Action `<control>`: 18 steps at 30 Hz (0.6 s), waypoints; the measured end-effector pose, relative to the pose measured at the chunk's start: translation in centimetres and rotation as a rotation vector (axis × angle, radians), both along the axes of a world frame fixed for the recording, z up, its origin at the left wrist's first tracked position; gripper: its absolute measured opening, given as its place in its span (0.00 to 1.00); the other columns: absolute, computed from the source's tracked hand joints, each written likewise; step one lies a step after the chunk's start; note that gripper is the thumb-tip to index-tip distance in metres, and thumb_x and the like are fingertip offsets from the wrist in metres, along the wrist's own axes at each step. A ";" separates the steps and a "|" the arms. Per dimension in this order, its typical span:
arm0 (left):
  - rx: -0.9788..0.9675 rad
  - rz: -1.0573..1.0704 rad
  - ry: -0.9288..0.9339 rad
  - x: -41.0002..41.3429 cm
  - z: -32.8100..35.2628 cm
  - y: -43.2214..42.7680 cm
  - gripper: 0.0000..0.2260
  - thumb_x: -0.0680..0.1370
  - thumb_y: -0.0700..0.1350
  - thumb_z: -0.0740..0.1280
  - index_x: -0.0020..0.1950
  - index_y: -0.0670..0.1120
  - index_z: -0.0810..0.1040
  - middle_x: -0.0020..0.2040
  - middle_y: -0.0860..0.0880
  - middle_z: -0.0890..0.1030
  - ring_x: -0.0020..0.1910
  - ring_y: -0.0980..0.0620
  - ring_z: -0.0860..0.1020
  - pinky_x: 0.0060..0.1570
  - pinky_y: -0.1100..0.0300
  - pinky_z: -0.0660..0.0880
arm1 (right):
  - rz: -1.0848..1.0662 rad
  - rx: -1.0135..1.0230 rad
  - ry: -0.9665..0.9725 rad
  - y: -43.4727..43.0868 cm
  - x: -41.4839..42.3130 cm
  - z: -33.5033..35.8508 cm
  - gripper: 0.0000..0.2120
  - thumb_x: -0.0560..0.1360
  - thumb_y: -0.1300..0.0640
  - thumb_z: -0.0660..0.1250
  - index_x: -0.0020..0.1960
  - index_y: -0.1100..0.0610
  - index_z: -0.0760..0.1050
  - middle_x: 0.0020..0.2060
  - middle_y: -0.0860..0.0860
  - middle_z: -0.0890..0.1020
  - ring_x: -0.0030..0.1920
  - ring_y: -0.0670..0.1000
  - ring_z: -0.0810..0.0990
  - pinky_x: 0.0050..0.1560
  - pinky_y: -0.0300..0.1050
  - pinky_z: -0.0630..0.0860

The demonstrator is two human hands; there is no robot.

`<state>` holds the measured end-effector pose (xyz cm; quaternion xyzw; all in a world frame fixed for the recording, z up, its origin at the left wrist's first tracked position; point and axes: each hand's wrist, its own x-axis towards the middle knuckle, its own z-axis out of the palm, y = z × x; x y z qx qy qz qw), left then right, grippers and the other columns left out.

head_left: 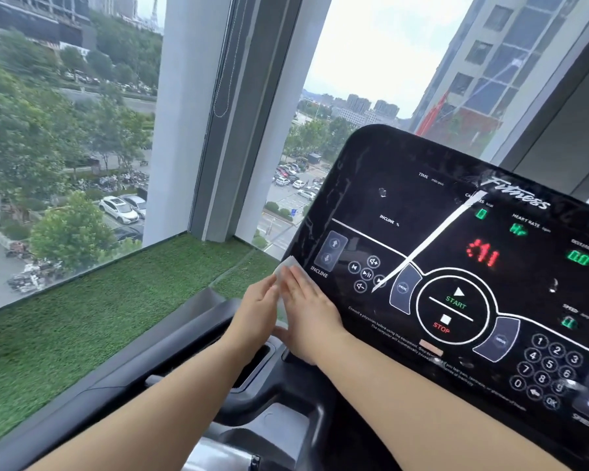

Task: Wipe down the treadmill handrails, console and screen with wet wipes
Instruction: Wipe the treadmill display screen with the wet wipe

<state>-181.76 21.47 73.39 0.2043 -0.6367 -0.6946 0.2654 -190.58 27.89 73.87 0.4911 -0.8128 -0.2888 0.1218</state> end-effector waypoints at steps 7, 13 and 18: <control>-0.053 0.015 -0.032 -0.9 0.8 -0.8 0.19 0.83 0.40 0.52 0.75 0.43 0.61 0.73 0.48 0.65 0.72 0.53 0.63 0.61 0.67 0.58 | -0.040 -0.076 -0.016 -0.8 0.1 0.3 0.41 0.77 0.33 0.44 0.73 0.59 0.28 0.72 0.55 0.28 0.67 0.53 0.21 0.69 0.49 0.26; -0.051 0.021 -0.046 -1.1 0.2 -0.9 0.20 0.83 0.41 0.52 0.76 0.42 0.58 0.75 0.47 0.62 0.74 0.52 0.60 0.67 0.63 0.57 | -0.044 -0.062 0.006 -1.0 -0.2 0.7 0.40 0.77 0.34 0.41 0.72 0.61 0.27 0.72 0.56 0.29 0.71 0.55 0.25 0.74 0.52 0.33; -0.072 0.005 -0.055 -1.1 -0.3 -0.4 0.16 0.83 0.41 0.52 0.70 0.46 0.68 0.68 0.51 0.70 0.69 0.52 0.65 0.57 0.73 0.58 | 0.009 -0.080 -0.116 0.8 -0.7 0.6 0.41 0.76 0.32 0.42 0.76 0.59 0.33 0.75 0.54 0.33 0.73 0.51 0.28 0.74 0.48 0.34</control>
